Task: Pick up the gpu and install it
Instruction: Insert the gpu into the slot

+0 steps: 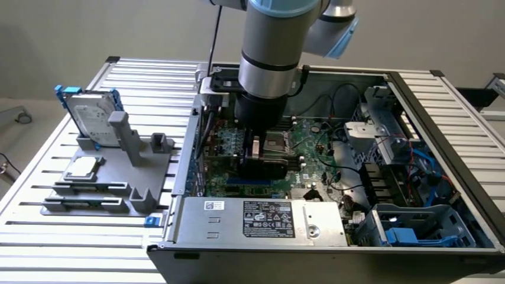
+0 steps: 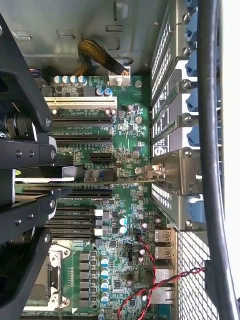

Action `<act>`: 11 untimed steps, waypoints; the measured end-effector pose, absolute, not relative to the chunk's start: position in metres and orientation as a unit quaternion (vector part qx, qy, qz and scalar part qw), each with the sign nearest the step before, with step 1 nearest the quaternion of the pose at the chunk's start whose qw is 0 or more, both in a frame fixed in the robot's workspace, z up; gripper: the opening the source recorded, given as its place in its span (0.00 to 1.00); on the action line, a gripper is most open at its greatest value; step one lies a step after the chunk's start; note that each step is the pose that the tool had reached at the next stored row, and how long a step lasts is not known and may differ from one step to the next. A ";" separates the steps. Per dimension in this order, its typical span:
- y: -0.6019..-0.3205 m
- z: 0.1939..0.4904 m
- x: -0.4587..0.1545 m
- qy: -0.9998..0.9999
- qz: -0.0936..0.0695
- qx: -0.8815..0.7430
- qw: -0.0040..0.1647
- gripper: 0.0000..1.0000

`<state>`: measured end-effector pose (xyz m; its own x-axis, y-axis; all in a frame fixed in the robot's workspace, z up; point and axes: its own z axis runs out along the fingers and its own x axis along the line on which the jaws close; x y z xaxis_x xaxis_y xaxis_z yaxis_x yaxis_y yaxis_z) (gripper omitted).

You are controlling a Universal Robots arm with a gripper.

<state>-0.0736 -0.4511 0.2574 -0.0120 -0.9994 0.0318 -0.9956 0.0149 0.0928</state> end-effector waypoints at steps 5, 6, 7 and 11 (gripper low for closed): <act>-0.451 0.257 -0.074 -0.711 -0.019 0.701 0.047 0.26; -0.451 0.257 -0.074 -0.711 -0.019 0.701 0.047 0.26; -0.451 0.257 -0.074 -0.711 -0.019 0.701 0.047 0.26; -0.451 0.257 -0.074 -0.711 -0.019 0.701 0.047 0.26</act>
<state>-0.0735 -0.4508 0.2566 -0.0121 -0.9991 0.0408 -0.9956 0.0158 0.0927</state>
